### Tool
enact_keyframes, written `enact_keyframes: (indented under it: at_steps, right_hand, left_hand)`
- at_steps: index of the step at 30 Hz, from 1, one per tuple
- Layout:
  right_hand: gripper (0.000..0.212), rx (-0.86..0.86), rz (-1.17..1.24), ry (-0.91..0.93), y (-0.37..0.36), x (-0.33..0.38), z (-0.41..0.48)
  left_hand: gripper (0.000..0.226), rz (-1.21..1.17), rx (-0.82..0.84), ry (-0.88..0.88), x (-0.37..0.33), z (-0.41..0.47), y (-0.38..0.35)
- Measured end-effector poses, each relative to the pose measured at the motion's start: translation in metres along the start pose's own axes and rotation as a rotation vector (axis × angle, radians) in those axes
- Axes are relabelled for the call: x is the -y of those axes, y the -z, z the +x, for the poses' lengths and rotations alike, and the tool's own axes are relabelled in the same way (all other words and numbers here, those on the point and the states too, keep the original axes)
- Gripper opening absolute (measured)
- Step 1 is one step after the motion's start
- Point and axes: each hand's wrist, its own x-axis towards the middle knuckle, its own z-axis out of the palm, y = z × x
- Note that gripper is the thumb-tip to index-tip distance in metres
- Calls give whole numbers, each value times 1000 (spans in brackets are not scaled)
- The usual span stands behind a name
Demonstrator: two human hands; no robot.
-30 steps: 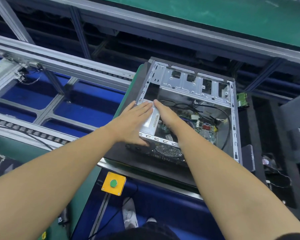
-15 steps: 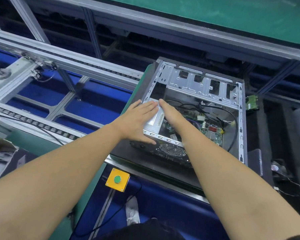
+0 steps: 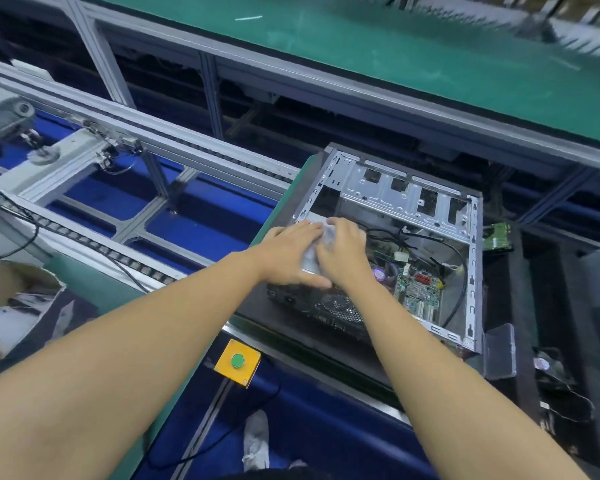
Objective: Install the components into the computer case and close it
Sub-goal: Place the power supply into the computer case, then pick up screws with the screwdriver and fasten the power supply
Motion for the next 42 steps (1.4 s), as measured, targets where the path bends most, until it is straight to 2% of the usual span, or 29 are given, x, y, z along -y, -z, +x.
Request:
enact_keyframes:
  at_steps: [2, 5, 9, 12, 15, 18, 24, 28, 31, 34, 36, 39, 42]
  right_hand:
    - [41, -27, -53, 58, -5, 14, -12]
    - [40, -21, -16, 130, -17, 39, -27]
    - [34, 82, 127, 270, -42, 77, -44]
    - [30, 222, 182, 301, -69, 109, -55]
    - [33, 318, 199, 259, -105, 137, -70]
    - [36, 396, 201, 175, -148, 159, -79]
    - [47, 620, 274, -208, -232, 178, -86]
    - [42, 742, 236, -381, -280, 175, -98]
    - [46, 798, 164, -455, -309, 173, -109]
    - [77, 858, 72, -494, -326, 170, -120]
    - [88, 849, -32, -464, -335, 168, -125]
    - [86, 822, -121, -446, -347, 170, -127]
    - [83, 826, -66, -488, -349, 171, -123]
  left_hand:
    - [113, -65, -126, -3, 2, -16, -2]
    - [82, -106, -322, 58, 16, -57, -13]
    - [44, -141, -470, 322, 43, -125, -42]
    - [17, -216, -456, 568, 68, -169, -55]
    - [20, -308, -379, 777, 95, -209, -66]
    - [23, -482, -403, 928, 120, -242, -73]
    - [38, -927, -371, 1036, 170, -270, -81]
    - [19, -1181, -347, 1134, 201, -286, -96]
    - [25, -1283, -348, 1210, 215, -290, -109]
    - [26, -1326, -303, 1241, 225, -291, -117]
    - [34, -1359, -265, 1249, 228, -292, -119]
    - [40, -1378, -239, 1235, 227, -292, -119]
    - [39, -1365, -226, 1218, 224, -290, -118]
